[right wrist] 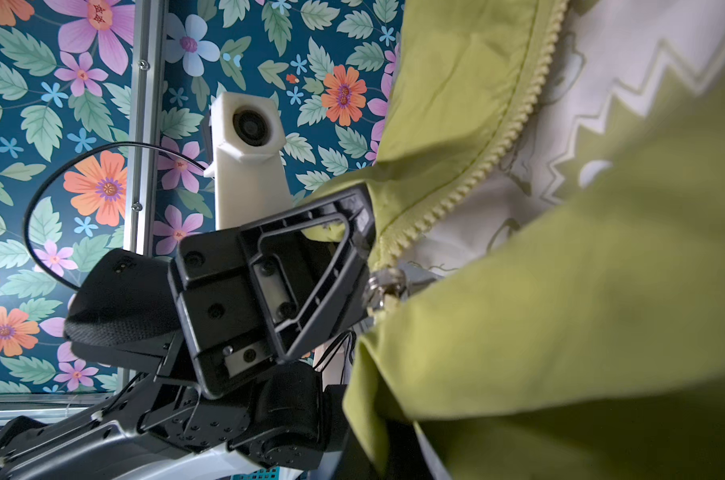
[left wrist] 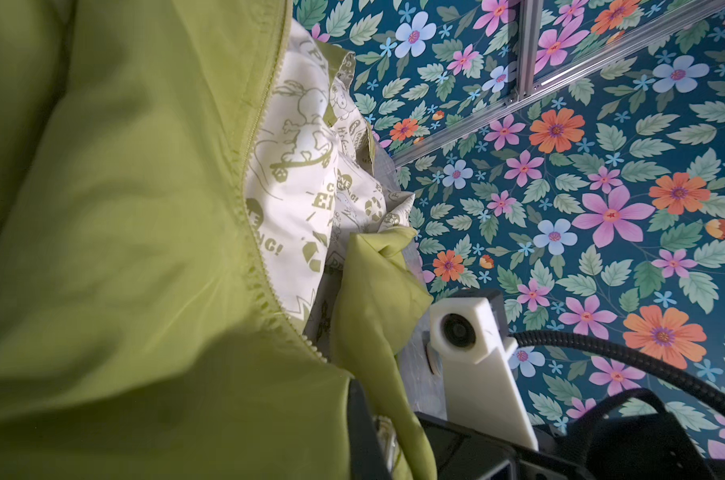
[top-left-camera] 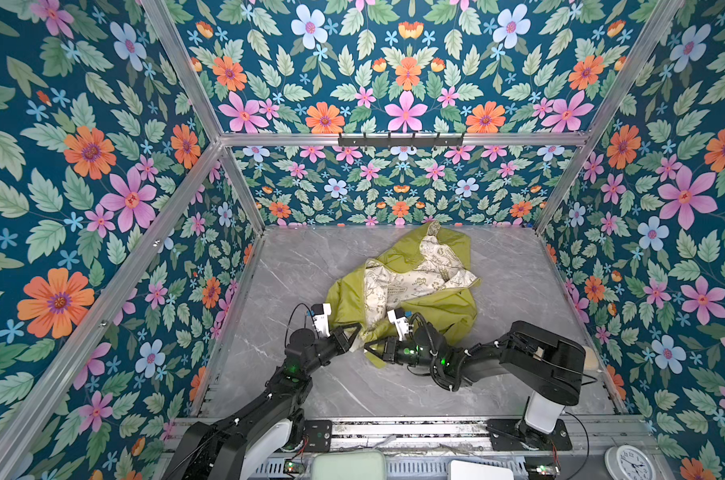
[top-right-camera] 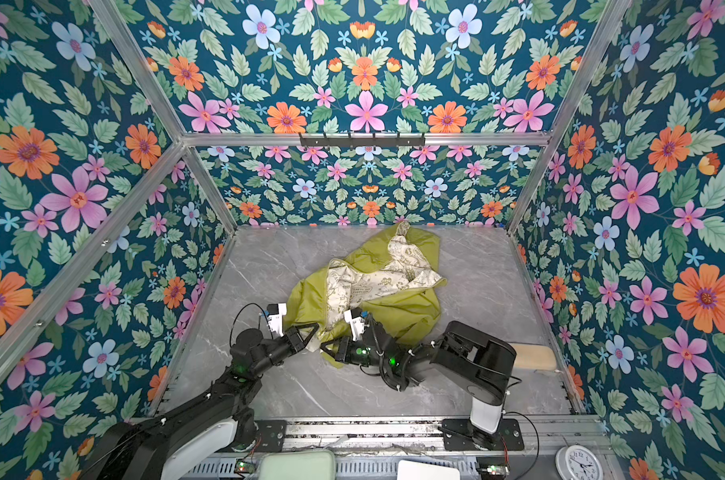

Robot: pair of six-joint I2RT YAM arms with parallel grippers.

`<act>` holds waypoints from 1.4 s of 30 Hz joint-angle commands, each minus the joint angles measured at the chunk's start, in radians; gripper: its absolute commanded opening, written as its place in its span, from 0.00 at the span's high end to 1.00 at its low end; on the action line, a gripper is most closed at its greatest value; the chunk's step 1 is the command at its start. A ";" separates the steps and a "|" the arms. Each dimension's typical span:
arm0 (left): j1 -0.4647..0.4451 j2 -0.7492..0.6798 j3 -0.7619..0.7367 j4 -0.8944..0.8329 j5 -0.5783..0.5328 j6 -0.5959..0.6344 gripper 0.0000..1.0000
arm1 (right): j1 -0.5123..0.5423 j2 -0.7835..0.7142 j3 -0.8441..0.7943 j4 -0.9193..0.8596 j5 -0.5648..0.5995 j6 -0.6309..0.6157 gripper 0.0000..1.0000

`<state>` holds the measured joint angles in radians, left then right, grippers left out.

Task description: Zip up the jacket

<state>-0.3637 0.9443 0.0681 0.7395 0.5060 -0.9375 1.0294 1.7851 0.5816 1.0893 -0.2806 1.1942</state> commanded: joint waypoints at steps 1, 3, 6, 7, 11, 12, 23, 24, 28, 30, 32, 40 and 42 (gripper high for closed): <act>0.009 0.010 0.001 0.112 -0.188 0.018 1.00 | 0.018 -0.017 -0.013 -0.037 -0.151 0.020 0.93; 0.008 0.024 -0.013 0.150 -0.164 0.016 1.00 | 0.018 -0.053 0.016 -0.146 -0.178 -0.010 0.80; 0.009 0.034 -0.042 0.199 -0.150 0.010 1.00 | 0.018 -0.174 0.029 -0.338 -0.189 -0.072 0.64; 0.009 0.034 -0.050 0.205 -0.149 0.009 1.00 | 0.017 -0.221 0.033 -0.423 -0.190 -0.103 0.61; 0.008 0.034 -0.068 0.233 -0.125 0.009 1.00 | 0.009 -0.466 0.099 -0.869 -0.153 -0.274 0.50; 0.008 0.037 -0.068 0.237 -0.121 0.009 1.00 | -0.007 -0.516 0.141 -0.984 -0.132 -0.322 0.48; 0.008 0.085 -0.080 0.353 -0.049 -0.021 1.00 | -0.221 -0.234 0.668 -1.457 -0.347 -0.749 0.46; 0.007 0.083 -0.078 0.354 -0.049 -0.024 1.00 | -0.222 -0.196 0.697 -1.452 -0.365 -0.759 0.46; 0.007 0.088 -0.068 0.336 -0.049 -0.035 1.00 | -0.221 -0.060 0.756 -1.414 -0.432 -0.780 0.46; 0.006 0.086 -0.062 0.313 -0.050 -0.037 1.00 | -0.221 -0.035 0.765 -1.412 -0.423 -0.798 0.46; 0.006 0.085 -0.061 0.307 -0.052 -0.045 1.00 | -0.221 -0.020 0.769 -1.414 -0.422 -0.821 0.45; 0.007 0.084 -0.060 0.326 -0.030 -0.082 1.00 | -0.221 0.047 0.746 -1.352 -0.392 -0.937 0.38; 0.007 0.084 -0.060 0.326 -0.026 -0.086 1.00 | -0.223 0.072 0.760 -1.344 -0.408 -0.943 0.38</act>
<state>-0.3561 1.0294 0.0097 1.0233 0.4644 -1.0142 0.8059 1.8404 1.3285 -0.2924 -0.6701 0.3088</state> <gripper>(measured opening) 0.049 0.619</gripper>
